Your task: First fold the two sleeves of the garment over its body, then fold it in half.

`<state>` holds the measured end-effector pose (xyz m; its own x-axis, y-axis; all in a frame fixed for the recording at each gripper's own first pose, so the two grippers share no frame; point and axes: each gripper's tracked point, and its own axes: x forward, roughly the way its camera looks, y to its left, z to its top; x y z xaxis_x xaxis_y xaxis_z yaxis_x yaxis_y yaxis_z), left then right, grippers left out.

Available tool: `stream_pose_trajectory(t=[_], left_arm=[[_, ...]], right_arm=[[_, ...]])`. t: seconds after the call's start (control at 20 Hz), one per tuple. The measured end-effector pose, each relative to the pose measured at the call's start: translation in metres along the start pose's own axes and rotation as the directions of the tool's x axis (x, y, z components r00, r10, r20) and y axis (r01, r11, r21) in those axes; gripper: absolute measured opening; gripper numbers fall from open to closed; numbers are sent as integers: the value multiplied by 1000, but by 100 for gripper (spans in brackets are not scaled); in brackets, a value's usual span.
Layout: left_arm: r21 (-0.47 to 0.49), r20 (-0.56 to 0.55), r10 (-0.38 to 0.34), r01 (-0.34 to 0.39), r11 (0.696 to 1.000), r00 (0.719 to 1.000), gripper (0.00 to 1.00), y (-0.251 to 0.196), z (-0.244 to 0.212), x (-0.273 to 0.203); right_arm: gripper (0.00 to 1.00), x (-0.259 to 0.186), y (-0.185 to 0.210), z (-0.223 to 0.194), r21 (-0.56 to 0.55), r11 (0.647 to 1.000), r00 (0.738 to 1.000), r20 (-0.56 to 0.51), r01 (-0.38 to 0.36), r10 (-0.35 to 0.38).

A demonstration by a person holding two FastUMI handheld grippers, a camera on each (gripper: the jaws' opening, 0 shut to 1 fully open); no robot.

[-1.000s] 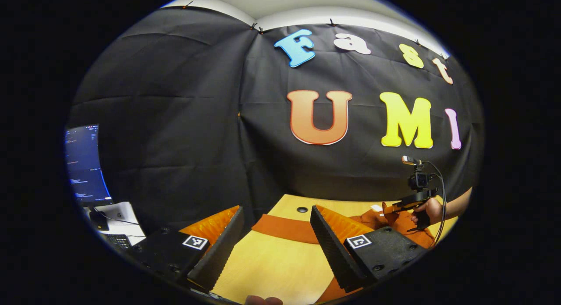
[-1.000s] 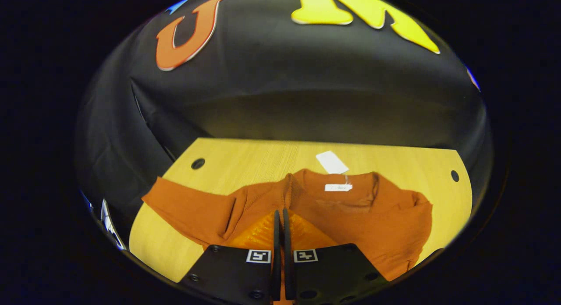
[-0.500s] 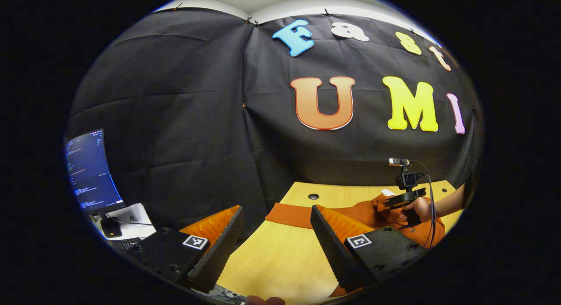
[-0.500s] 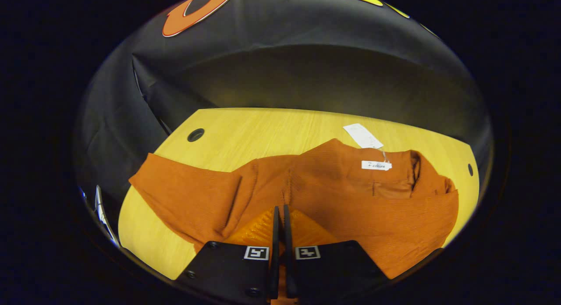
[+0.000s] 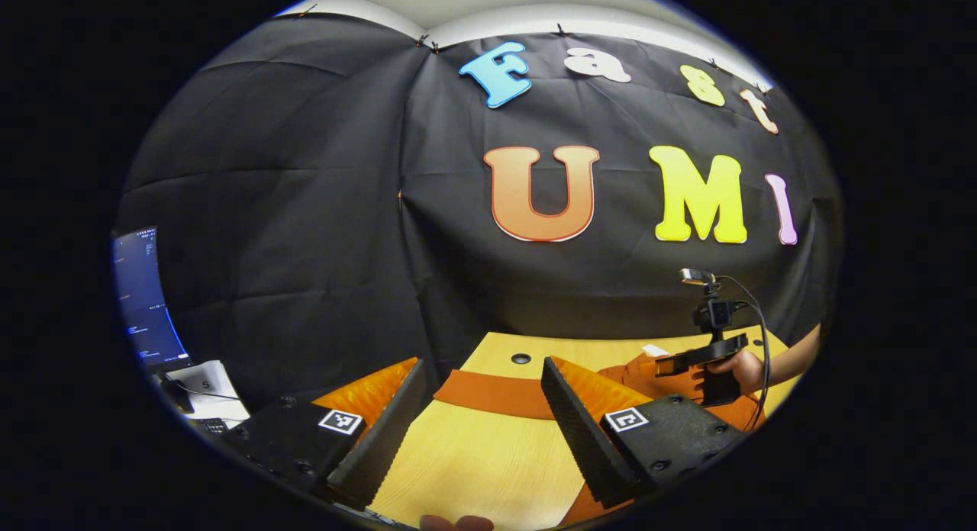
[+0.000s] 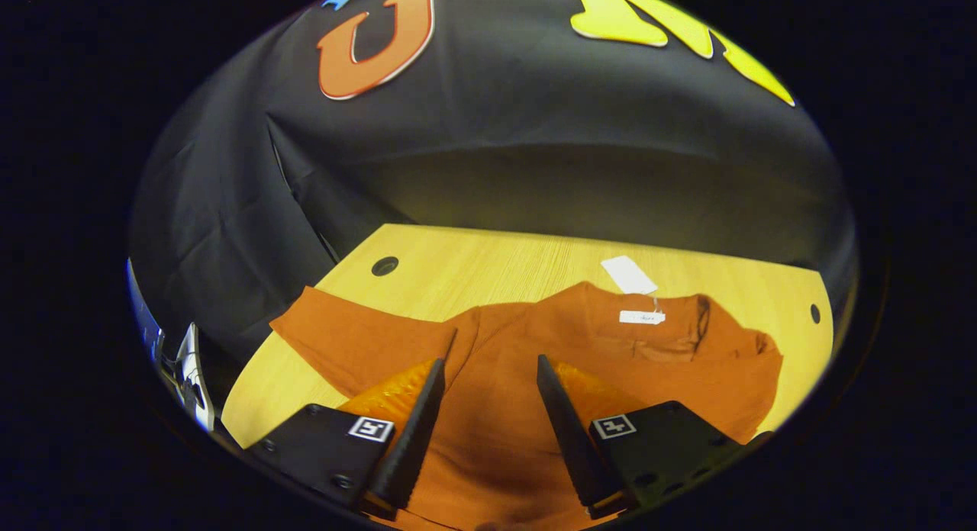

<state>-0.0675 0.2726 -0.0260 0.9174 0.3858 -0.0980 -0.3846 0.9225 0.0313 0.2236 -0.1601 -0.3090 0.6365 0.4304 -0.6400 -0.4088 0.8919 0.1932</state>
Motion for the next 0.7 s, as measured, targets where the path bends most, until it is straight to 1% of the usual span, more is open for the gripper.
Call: stream_pose_trajectory(t=[0.05,0.1,0.15,0.3,0.4,0.45,0.6,0.7], left_arm=[[-11,6,-6,6,1000,1000,99,0,0,3],[-20,5,-8,8,1000,1000,99,1,-2,8],[-32,-8,-16,16,999,1000,99,1,-6,15],[-54,-29,-46,45,998,999,99,8,-16,41],[-71,-50,-91,87,994,995,99,9,-28,66],[-82,-79,-107,100,992,991,99,13,-40,80],[-116,-161,-123,105,988,979,100,34,-75,135],[-185,-218,-180,141,973,959,98,39,-96,163]], right_arm=[[85,-18,1,3,-1,1000,1000,17,0,0],[83,-37,2,4,6,1000,999,33,-5,5],[86,-58,8,1,16,1000,999,47,-16,15],[86,-121,27,-13,-2,997,995,63,-73,73],[86,-156,30,-21,5,996,993,72,-89,89],[86,-171,29,-22,21,995,992,83,-94,92],[86,-216,11,-15,48,997,991,127,-56,50],[86,-241,-11,-5,36,999,987,162,-1,-5]])
